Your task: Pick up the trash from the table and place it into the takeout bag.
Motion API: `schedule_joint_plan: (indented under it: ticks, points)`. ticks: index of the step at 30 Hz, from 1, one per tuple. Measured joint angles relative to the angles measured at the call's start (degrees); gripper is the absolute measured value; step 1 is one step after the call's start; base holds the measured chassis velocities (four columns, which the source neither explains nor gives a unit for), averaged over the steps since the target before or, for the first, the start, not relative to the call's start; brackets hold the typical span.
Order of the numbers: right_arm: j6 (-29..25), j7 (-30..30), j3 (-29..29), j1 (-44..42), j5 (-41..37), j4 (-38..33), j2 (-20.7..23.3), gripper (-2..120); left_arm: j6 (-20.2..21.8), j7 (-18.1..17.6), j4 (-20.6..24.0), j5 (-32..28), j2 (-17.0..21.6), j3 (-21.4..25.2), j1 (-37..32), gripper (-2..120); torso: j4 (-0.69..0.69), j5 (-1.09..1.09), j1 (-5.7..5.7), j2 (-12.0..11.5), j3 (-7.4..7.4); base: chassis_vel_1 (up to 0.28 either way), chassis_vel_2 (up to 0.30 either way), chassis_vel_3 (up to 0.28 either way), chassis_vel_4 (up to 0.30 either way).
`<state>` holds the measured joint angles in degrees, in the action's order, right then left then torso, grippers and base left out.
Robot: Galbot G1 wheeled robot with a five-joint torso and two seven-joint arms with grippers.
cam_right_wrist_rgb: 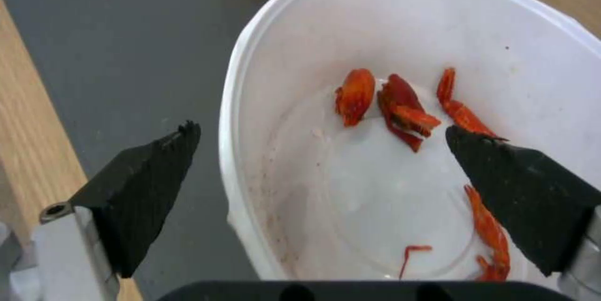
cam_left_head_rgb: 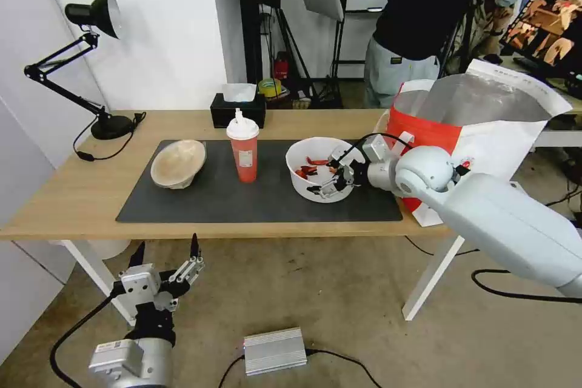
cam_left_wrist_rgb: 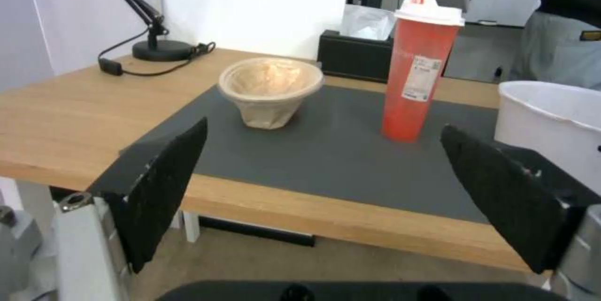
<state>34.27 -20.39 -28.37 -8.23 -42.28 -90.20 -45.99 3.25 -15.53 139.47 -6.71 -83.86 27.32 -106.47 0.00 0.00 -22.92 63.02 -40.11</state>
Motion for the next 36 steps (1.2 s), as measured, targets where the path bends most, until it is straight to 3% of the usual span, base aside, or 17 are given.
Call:
schedule_joint_plan:
  ticks: [36]
  points:
    - [0.6,-1.4,-3.0,1.6,2.9,4.3,-2.9,100,-0.8,0.0,0.6,0.7,-1.3,0.0,-0.5,100,0.0,0.0,0.0,0.0,0.0,0.0,0.0,0.0,0.0]
